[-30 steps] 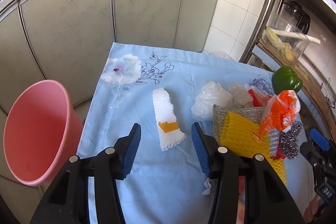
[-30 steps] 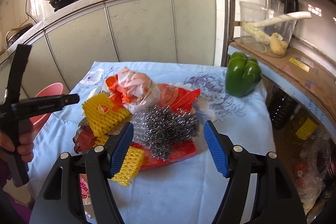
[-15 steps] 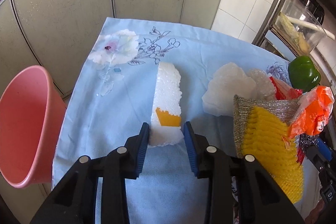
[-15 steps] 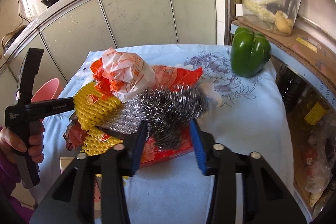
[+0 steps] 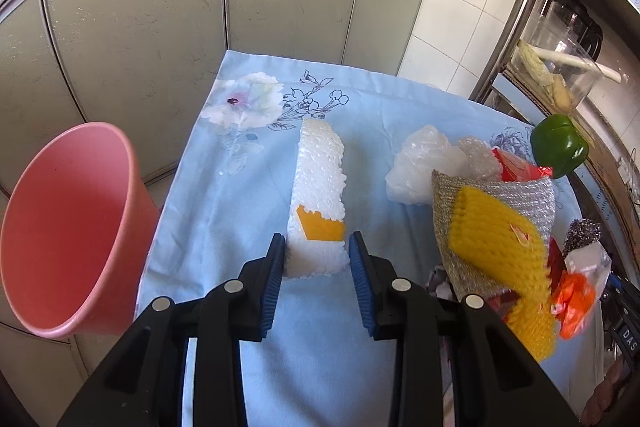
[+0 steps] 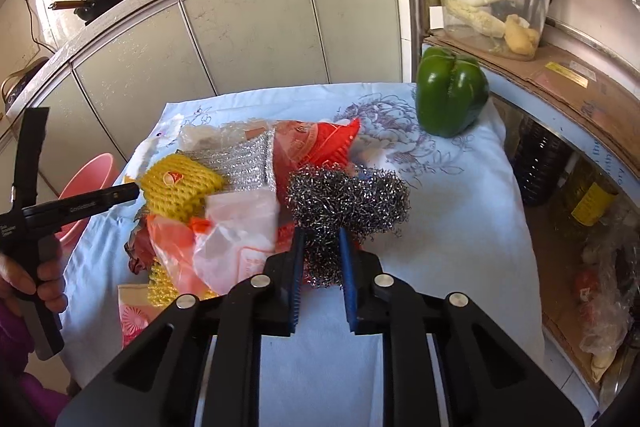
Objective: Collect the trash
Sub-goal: 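Grasp the white foam block with the left tool while the right tool grasps the steel wool, then carry both items over the pink bin and open both tools to drop them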
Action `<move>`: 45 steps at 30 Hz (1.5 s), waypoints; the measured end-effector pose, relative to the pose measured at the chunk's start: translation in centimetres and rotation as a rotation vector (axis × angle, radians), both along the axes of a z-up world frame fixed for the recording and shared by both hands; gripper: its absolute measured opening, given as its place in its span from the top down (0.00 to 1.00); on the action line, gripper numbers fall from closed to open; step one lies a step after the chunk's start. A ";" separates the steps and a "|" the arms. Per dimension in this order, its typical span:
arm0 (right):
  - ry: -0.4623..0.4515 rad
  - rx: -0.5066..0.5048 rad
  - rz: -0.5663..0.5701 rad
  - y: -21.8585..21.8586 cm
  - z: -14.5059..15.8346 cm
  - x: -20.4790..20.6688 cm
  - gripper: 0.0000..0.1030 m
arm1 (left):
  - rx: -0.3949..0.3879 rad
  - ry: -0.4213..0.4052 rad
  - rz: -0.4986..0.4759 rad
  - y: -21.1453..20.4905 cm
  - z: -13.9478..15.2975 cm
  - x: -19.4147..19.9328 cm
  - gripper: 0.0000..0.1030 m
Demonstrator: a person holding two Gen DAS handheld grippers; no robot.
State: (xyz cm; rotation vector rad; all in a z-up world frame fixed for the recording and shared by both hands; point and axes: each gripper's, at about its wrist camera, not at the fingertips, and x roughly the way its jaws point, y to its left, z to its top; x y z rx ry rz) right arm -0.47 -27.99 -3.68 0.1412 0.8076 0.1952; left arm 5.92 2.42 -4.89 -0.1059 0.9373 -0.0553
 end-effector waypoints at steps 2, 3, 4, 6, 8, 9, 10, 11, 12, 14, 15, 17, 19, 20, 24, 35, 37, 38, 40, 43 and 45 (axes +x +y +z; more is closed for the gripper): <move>-0.007 -0.002 -0.005 -0.2 0.2 -0.5 0.83 | -0.002 -0.007 -0.004 0.2 0.4 -0.8 0.69; -0.011 -0.003 -0.008 -0.3 0.3 -0.8 0.83 | -0.003 -0.011 -0.005 0.2 0.6 -1.1 0.69; -0.018 -0.007 -0.013 -0.5 0.6 -1.0 0.83 | -0.005 -0.015 -0.006 0.2 0.8 -1.5 0.69; -0.026 -0.012 -0.021 -0.8 0.8 -1.3 0.83 | -0.007 -0.024 -0.008 0.3 1.2 -2.2 0.69; -0.038 -0.015 -0.030 -1.1 1.2 -1.7 0.83 | -0.010 -0.033 -0.011 0.4 1.5 -2.8 0.69; -0.043 -0.017 -0.035 -1.3 1.4 -1.8 0.83 | -0.013 -0.037 -0.011 0.4 1.8 -3.1 0.69; -0.051 -0.016 -0.042 -1.6 1.7 -2.0 0.83 | -0.017 -0.041 -0.010 0.5 1.9 -3.3 0.69; -0.056 -0.013 -0.045 -1.7 1.8 -2.2 0.83 | -0.020 -0.044 -0.009 0.5 2.1 -3.6 0.69; -0.064 -0.010 -0.049 -1.8 2.1 -2.4 0.83 | -0.022 -0.047 -0.008 0.5 2.2 -3.9 0.69; -0.079 -0.005 -0.050 -1.8 2.6 -2.6 0.84 | -0.022 -0.053 -0.006 0.5 2.6 -4.3 0.69; -0.087 -0.004 -0.047 -1.7 2.8 -2.7 0.84 | -0.025 -0.058 -0.005 0.6 2.8 -4.5 0.69; -0.112 -0.016 -0.030 -1.3 3.6 -2.9 0.84 | -0.028 -0.072 -0.005 0.8 3.1 -4.9 0.69; -0.129 -0.035 -0.012 -0.7 4.2 -2.8 0.84 | -0.019 -0.085 -0.001 0.9 3.3 -5.4 0.69; -0.134 -0.035 -0.006 -0.5 4.5 -2.7 0.84 | -0.022 -0.091 0.000 1.1 3.4 -5.5 0.69; -0.169 -0.028 0.040 0.9 6.1 -1.9 0.84 | -0.028 -0.112 0.012 1.8 3.9 -6.1 0.69; -0.209 0.054 0.403 13.8 9.1 1.8 0.84 | -0.017 -0.173 0.158 8.2 5.2 -8.3 0.69; -0.219 0.061 0.486 17.1 9.7 2.2 0.84 | -0.009 -0.177 0.210 10.3 5.4 -8.8 0.69; -0.221 0.066 0.516 18.2 10.0 2.4 0.84 | -0.005 -0.177 0.232 11.1 5.4 -9.0 0.69; -0.222 0.076 0.581 21.1 10.3 2.8 0.84 | 0.003 -0.169 0.287 13.1 5.2 -9.3 0.69; -0.212 0.090 0.666 25.3 10.3 3.3 0.84 | 0.003 -0.155 0.349 15.6 4.7 -9.7 0.69; -0.187 0.110 0.713 27.9 9.6 3.9 0.84 | 0.009 -0.142 0.375 16.9 4.3 -9.7 0.68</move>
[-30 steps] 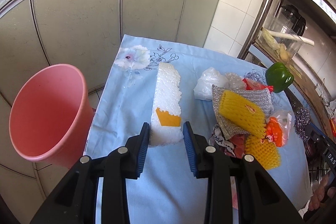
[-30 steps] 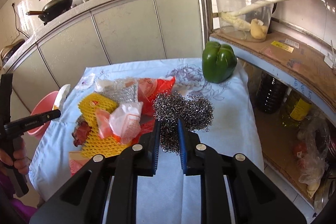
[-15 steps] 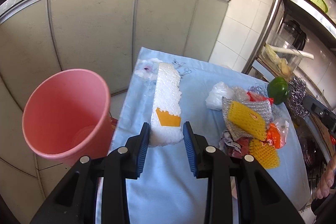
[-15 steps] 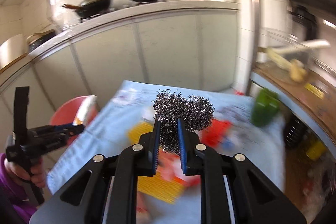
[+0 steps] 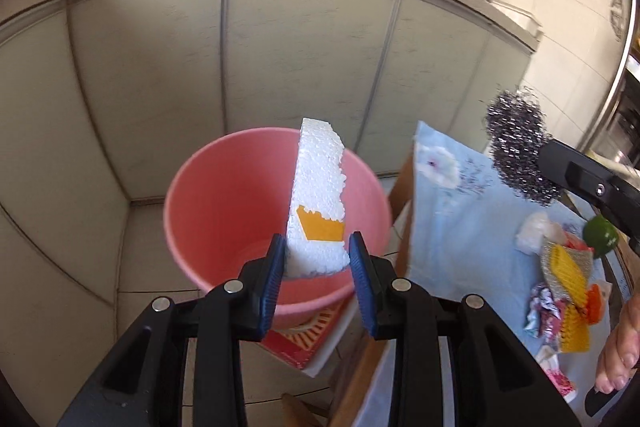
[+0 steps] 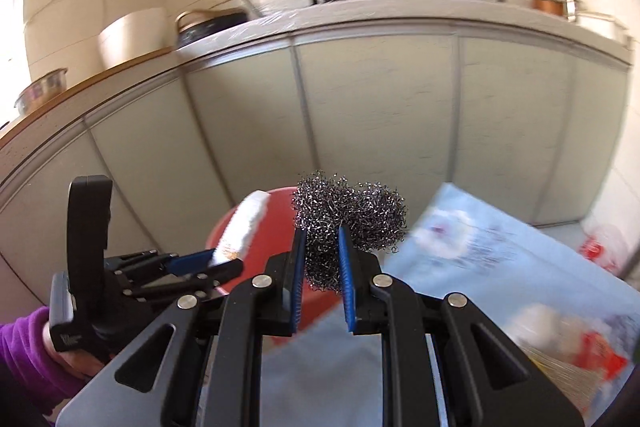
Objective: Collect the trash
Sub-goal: 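Carry both items over the pink bin and open both tools to drop them, then move the left tool back to the table and grasp the yellow mesh net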
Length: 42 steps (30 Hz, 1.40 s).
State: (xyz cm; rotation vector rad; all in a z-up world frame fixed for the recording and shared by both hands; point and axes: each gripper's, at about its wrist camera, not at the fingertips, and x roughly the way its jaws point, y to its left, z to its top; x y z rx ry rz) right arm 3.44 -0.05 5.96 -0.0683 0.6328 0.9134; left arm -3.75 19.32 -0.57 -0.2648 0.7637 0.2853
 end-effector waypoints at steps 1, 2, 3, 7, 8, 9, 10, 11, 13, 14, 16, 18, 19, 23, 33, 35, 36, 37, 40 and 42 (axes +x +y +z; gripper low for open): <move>0.024 0.004 0.019 0.9 -0.4 0.4 0.84 | 0.000 0.007 0.012 0.6 -0.3 0.0 0.68; 0.046 0.009 0.032 1.7 -0.7 0.6 0.84 | -0.001 0.014 0.021 1.1 -0.5 0.0 0.68; 0.079 0.013 0.050 2.7 -1.3 1.3 0.84 | -0.001 0.022 0.030 1.5 -0.8 0.1 0.68; 0.135 -0.017 0.085 6.1 -3.3 2.7 0.84 | -0.007 0.044 0.056 3.0 -1.8 0.4 0.68; 0.146 -0.024 0.089 6.6 -3.8 2.9 0.84 | -0.011 0.050 0.061 3.2 -2.1 0.6 0.68; 0.165 -0.030 0.092 7.1 -4.3 3.2 0.84 | -0.014 0.055 0.064 3.4 -2.2 0.8 0.68; 0.181 -0.033 0.091 7.4 -4.8 3.6 0.84 | -0.018 0.060 0.066 3.6 -2.4 1.0 0.68; 0.202 -0.034 0.089 7.8 -5.4 4.1 0.84 | -0.021 0.065 0.067 3.8 -2.7 1.2 0.68; 0.231 -0.037 0.088 8.3 -6.1 4.7 0.84 | -0.023 0.079 0.072 4.1 -3.2 1.5 0.68; 0.250 -0.039 0.083 8.4 -6.6 5.1 0.84 | -0.024 0.086 0.073 4.2 -3.5 1.7 0.67; 0.297 -0.041 0.081 8.8 -7.5 5.9 0.78 | -0.029 0.087 0.076 4.3 -3.7 2.0 0.67; 0.321 -0.044 0.072 8.8 -8.1 6.5 0.70 | -0.036 0.088 0.070 4.4 -3.7 2.0 0.65; 0.326 -0.045 0.071 8.7 -8.2 6.6 0.64 | -0.044 0.089 0.068 4.5 -3.8 2.1 0.63; 0.314 -0.055 0.067 8.1 -7.9 6.6 0.58 | -0.070 0.075 0.073 4.9 -3.7 1.9 0.61; 0.256 -0.017 0.094 6.0 -4.9 4.9 0.58 | -0.060 0.000 0.044 4.2 -1.5 0.1 0.61; 0.218 -0.013 0.089 5.0 -4.1 3.8 0.58 | -0.056 -0.022 0.031 3.6 -0.8 -0.4 0.61; 0.192 -0.017 0.082 4.6 -3.8 3.3 0.58 | -0.054 -0.037 0.022 3.3 -0.4 -0.7 0.61; 0.153 -0.035 0.059 4.0 -3.4 2.4 0.58 | -0.054 -0.046 0.015 3.1 0.0 -0.8 0.61; 0.128 -0.051 0.035 2.6 -3.1 0.8 0.58 | -0.069 -0.083 -0.018 1.9 0.9 -1.5 0.61; 0.116 -0.065 -0.010 0.8 -3.1 -0.6 0.58 | -0.069 -0.099 -0.053 0.7 1.4 -1.7 0.61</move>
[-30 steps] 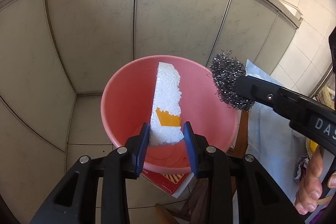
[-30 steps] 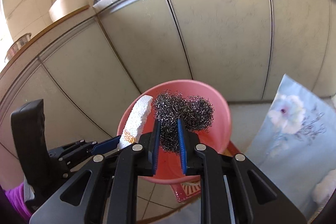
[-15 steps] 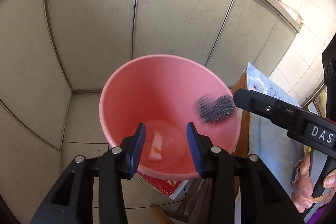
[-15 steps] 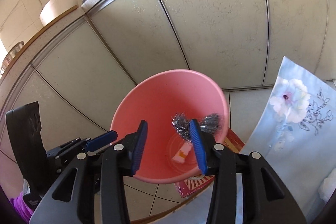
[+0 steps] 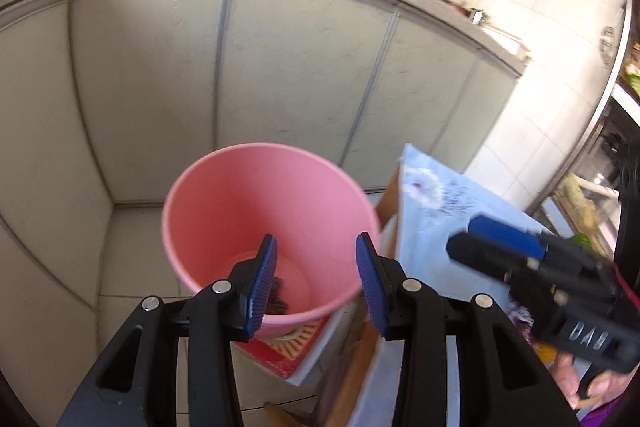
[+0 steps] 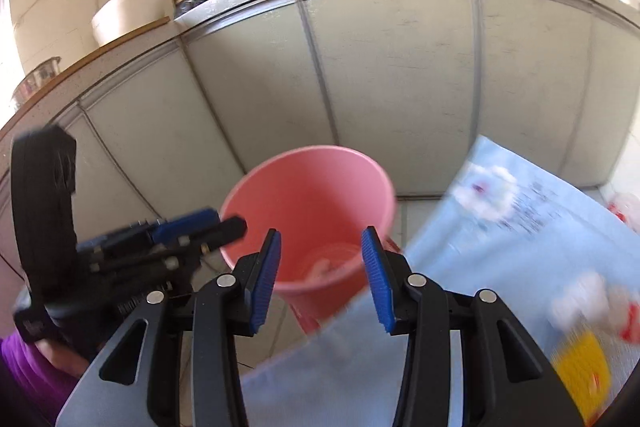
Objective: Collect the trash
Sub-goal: 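Move the left tool back to the table and grasp the yellow mesh net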
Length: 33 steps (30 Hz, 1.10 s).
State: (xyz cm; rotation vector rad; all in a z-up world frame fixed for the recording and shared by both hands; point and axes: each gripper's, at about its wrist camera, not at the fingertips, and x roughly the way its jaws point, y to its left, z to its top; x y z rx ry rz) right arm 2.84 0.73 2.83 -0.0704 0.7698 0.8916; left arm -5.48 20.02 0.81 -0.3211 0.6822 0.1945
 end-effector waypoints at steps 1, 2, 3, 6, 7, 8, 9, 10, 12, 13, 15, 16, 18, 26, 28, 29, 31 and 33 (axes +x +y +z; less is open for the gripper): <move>-0.007 -0.009 -0.016 -0.8 -0.1 -0.5 0.58 | 0.002 -0.004 -0.019 -0.6 0.2 0.0 0.61; -0.018 -0.028 -0.042 -1.9 -0.1 -1.1 0.58 | 0.004 -0.004 -0.038 -1.2 0.3 0.1 0.61; -0.024 -0.042 -0.061 -3.0 -0.1 -1.6 0.58 | 0.008 -0.005 -0.063 -2.1 0.5 0.4 0.61; -0.061 -0.064 -0.120 -6.2 0.0 -3.1 0.58 | 0.007 -0.009 -0.127 -4.5 0.9 0.5 0.61; -0.077 -0.070 -0.142 -7.4 0.2 -3.6 0.58 | 0.000 -0.008 -0.146 -5.2 0.9 0.6 0.58; -0.086 -0.071 -0.160 -8.3 0.2 -3.9 0.58 | -0.009 -0.007 -0.170 -6.0 0.9 0.7 0.57; -0.097 -0.069 -0.191 -9.7 0.4 -4.3 0.58 | -0.014 -0.004 -0.189 -6.9 0.9 0.8 0.56; -0.111 -0.070 -0.230 -11.1 0.5 -4.6 0.58 | -0.020 0.001 -0.210 -7.6 0.8 0.8 0.56; -0.136 -0.083 -0.307 -13.5 0.6 -5.2 0.58 | -0.028 0.014 -0.249 -9.1 0.6 0.8 0.56; -0.145 -0.088 -0.344 -14.8 0.5 -5.4 0.58 | -0.030 0.017 -0.267 -9.7 0.6 0.9 0.56; -0.145 -0.097 -0.420 -17.4 0.2 -5.8 0.58 | -0.021 0.024 -0.311 -11.3 0.4 1.0 0.56; -0.140 -0.101 -0.454 -18.5 -0.1 -6.0 0.58 | -0.013 0.028 -0.333 -12.0 0.3 1.1 0.56; -0.134 -0.120 -0.536 -20.9 -0.9 -6.4 0.58 | -0.008 0.036 -0.377 -13.4 0.1 1.2 0.56; -0.120 -0.114 -0.631 -25.4 -2.6 -8.4 0.58 | 0.014 0.067 -0.538 -18.7 -1.0 2.0 0.56; -0.118 -0.111 -0.625 -25.5 -2.8 -8.6 0.58 | 0.026 0.090 -0.556 -19.8 -1.3 2.6 0.57; -0.119 -0.104 -0.620 -25.7 -2.9 -8.7 0.58 | 0.027 0.092 -0.563 -20.1 -1.3 2.7 0.57; -0.118 -0.095 -0.609 -25.7 -3.0 -8.6 0.58 | 0.030 0.092 -0.576 -20.9 -1.2 3.0 0.57; -0.117 -0.087 -0.597 -25.8 -3.1 -8.6 0.58 | 0.038 0.089 -0.589 -21.7 -0.9 3.2 0.58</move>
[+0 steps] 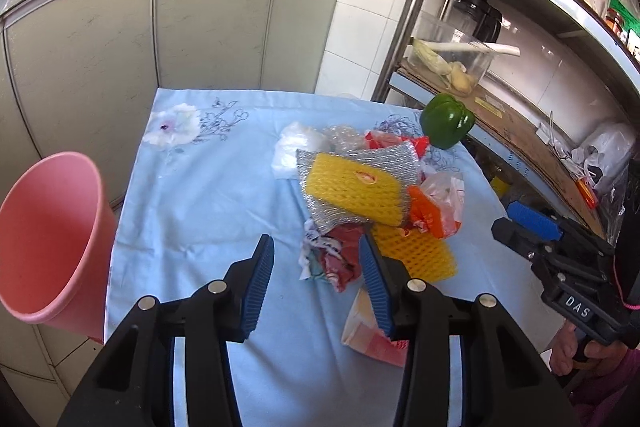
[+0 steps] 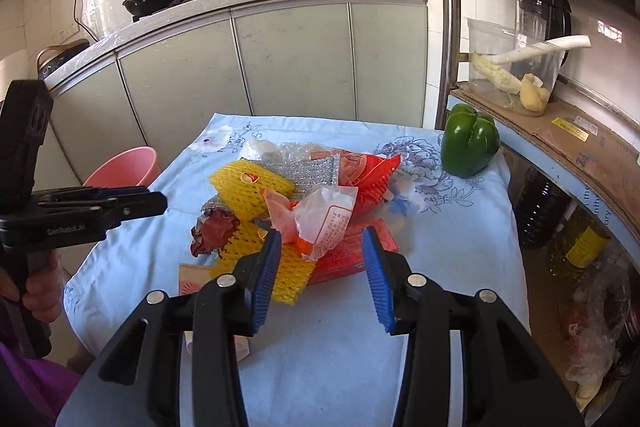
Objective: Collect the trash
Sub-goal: 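Move the left tool back to the table and grasp the yellow mesh net, then carry the yellow mesh net to the pink bin and open the left tool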
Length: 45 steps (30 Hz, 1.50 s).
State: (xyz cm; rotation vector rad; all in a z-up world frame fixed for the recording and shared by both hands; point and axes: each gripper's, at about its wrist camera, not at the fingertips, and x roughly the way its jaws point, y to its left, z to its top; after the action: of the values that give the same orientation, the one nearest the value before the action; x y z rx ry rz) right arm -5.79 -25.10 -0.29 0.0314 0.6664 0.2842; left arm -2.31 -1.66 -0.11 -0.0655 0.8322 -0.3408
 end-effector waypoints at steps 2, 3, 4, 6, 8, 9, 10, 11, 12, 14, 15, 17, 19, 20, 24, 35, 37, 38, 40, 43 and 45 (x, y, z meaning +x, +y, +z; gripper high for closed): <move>-0.005 0.006 0.008 -0.2 -0.1 -0.1 0.58 | 0.007 -0.004 -0.010 -0.5 0.2 0.1 0.58; -0.006 0.010 0.011 -0.2 -0.1 -0.1 0.58 | 0.012 -0.007 -0.014 -0.8 0.3 0.2 0.57; -0.006 0.013 0.013 -0.3 -0.1 -0.1 0.58 | 0.015 -0.007 -0.018 -1.0 0.4 0.4 0.57; -0.008 0.023 0.021 -0.4 -0.1 -0.1 0.58 | 0.022 -0.006 -0.019 -1.3 0.4 0.6 0.57; -0.004 0.026 0.026 -0.4 -0.1 0.0 0.58 | 0.035 -0.004 -0.016 -1.6 0.4 1.1 0.57; -0.002 0.030 0.029 -0.4 -0.2 0.1 0.58 | 0.038 -0.003 -0.014 -1.7 0.5 1.4 0.57; 0.001 0.036 0.030 -0.5 -0.2 0.2 0.58 | 0.041 -0.005 -0.012 -1.8 0.6 1.8 0.57; 0.005 0.042 0.032 -0.5 -0.3 0.3 0.58 | 0.043 -0.008 -0.013 -1.9 0.7 2.1 0.57; 0.008 0.051 0.034 -0.5 -0.3 0.5 0.58 | 0.047 -0.012 -0.013 -2.1 0.9 2.5 0.57; 0.015 0.066 0.032 -0.6 -0.2 0.9 0.58 | 0.055 -0.005 -0.011 -2.4 0.8 3.5 0.56; 0.023 0.077 0.033 -0.8 -0.3 1.2 0.58 | 0.057 0.000 -0.010 -2.5 0.7 3.9 0.56; 0.040 0.100 0.025 -1.1 -0.5 1.6 0.58 | 0.066 0.008 -0.008 -2.9 0.3 4.8 0.56; 0.056 0.118 0.025 -1.3 -0.6 2.1 0.58 | 0.081 0.016 0.000 -3.0 -0.3 5.7 0.56; 0.063 0.124 0.026 -1.3 -0.7 2.4 0.58 | 0.086 0.024 0.008 -3.0 -0.6 6.1 0.56; 0.073 0.123 0.029 -1.3 -0.9 3.2 0.57 | 0.075 0.073 0.020 -2.9 -1.9 7.4 0.56; 0.107 0.161 0.016 -2.3 -2.2 3.0 0.52 | 0.060 0.019 -0.020 -3.5 -1.6 5.9 0.92; 0.106 0.164 0.021 -2.3 -2.1 3.1 0.52 | 0.055 0.008 -0.016 -3.4 -1.1 5.3 0.92; 0.105 0.170 0.023 -2.2 -2.1 3.1 0.52 | 0.047 0.002 -0.014 -3.3 -0.9 5.1 0.92; 0.113 0.183 0.026 -2.2 -2.2 3.2 0.52 | 0.026 -0.019 -0.016 -3.0 0.0 4.4 0.93; 0.129 0.199 0.035 -2.1 -2.2 3.6 0.52 | 0.014 -0.048 -0.014 -2.7 1.1 3.5 0.93; 0.129 0.197 0.038 -1.8 -2.2 3.8 0.52 | 0.004 -0.061 -0.008 -2.3 1.8 3.0 0.93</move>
State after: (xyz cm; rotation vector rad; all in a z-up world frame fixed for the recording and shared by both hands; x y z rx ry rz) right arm -2.01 -26.90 -2.53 0.2271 0.7657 0.3856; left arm 0.67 -3.92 1.64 -0.0478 0.7732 -0.3474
